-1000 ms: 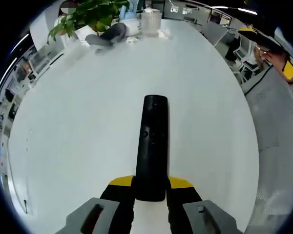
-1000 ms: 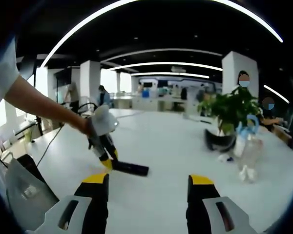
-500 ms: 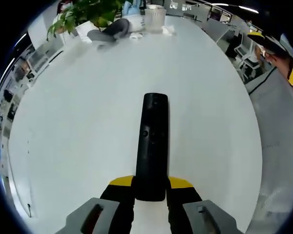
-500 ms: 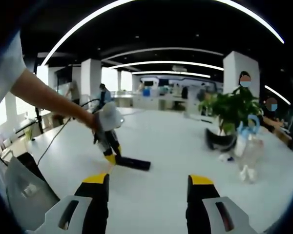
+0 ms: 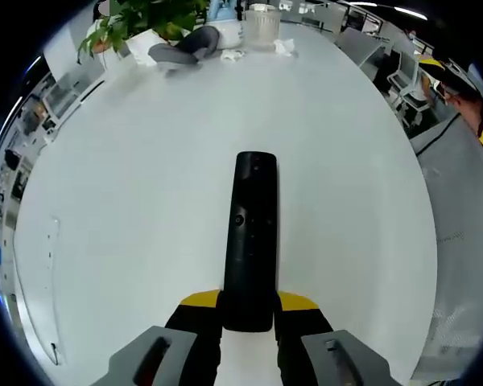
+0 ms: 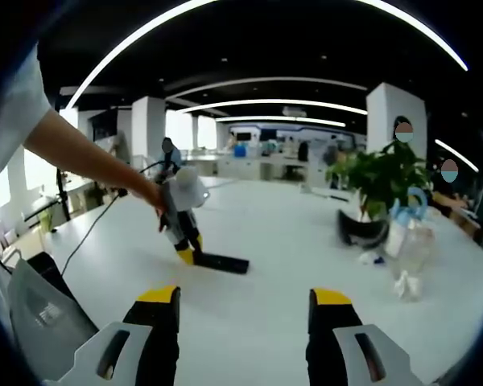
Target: Press the specified remote control buttons in sequence, fully releasing each button before pressing the next.
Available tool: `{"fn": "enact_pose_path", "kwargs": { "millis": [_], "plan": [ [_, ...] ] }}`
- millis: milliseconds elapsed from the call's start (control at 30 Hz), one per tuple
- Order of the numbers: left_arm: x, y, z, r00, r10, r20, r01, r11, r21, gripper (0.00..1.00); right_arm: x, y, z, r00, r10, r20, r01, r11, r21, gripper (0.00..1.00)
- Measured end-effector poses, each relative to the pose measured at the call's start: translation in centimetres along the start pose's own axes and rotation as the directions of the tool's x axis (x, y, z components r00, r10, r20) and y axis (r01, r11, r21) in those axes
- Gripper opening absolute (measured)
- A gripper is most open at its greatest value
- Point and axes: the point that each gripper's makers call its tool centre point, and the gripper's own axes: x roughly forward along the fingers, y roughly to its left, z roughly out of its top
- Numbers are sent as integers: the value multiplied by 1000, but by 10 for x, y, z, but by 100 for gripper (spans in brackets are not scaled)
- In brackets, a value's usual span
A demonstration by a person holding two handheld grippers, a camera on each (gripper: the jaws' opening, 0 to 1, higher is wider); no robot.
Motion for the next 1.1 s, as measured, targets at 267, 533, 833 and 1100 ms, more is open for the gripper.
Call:
{"fn": "enact_pose_path", "kwargs": {
  "millis": [267,533,833,1100],
  "plan": [
    [0,11,1,1000,-7,-21,7,1000,21,24,1,1,-2,1000,4,-10,-4,1000,-7,62],
    [0,23,2,999,-11,-31,12,999,30,24,2,2,-4,1000,6,-23,-6,1000,-10,61],
    [0,38,3,999,-15,-28,16,999,38,24,3,1,-6,999,0,-34,-1,1000,-7,61],
    [1,53,4,999,-15,-37,17,999,40,24,3,0,-7,999,-5,-41,5,1000,-9,61]
  ]
}}
